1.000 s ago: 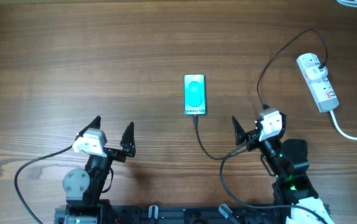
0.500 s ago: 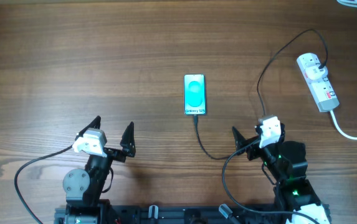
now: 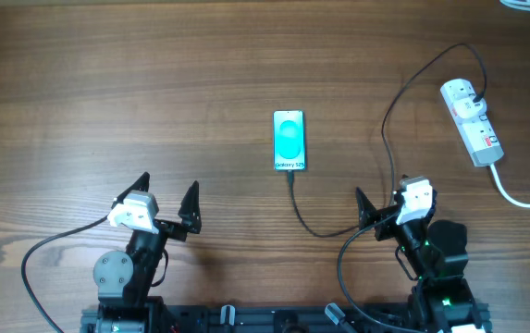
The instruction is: Plug charger to phone and switch on socket
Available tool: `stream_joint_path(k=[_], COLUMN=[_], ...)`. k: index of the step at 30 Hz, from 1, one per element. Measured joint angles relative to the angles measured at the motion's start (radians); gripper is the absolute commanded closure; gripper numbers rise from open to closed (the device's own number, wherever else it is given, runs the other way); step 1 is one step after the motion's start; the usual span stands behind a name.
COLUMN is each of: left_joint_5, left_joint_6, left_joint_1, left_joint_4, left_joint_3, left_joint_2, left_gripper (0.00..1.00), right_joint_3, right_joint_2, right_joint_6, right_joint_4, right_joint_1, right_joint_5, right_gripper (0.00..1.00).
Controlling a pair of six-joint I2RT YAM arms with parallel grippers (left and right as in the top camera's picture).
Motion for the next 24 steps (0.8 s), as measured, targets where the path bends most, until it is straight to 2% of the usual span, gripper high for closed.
stream_joint_path(k=[7, 19, 24], left_joint_5=[0.000, 0.000, 0.000], left_joint_6=[0.000, 0.000, 0.000], left_joint_1=[0.000, 0.000, 0.000], left_joint_4=[0.000, 0.000, 0.000], left_joint_3=[0.000, 0.000, 0.000], left_joint_2=[0.000, 0.000, 0.000], left_gripper=[0.00, 0.00, 0.00], right_joint_3=[0.000, 0.000, 0.000], right_joint_2=[-0.019, -0.322, -0.347], right_joint_6=[0.003, 0.003, 0.003], right_joint_4=[-0.003, -0.006, -0.006], right_joint_1=[-0.001, -0.001, -0.004], right_joint_5=[0.000, 0.002, 0.008], right_gripper=[0.00, 0.00, 0.00])
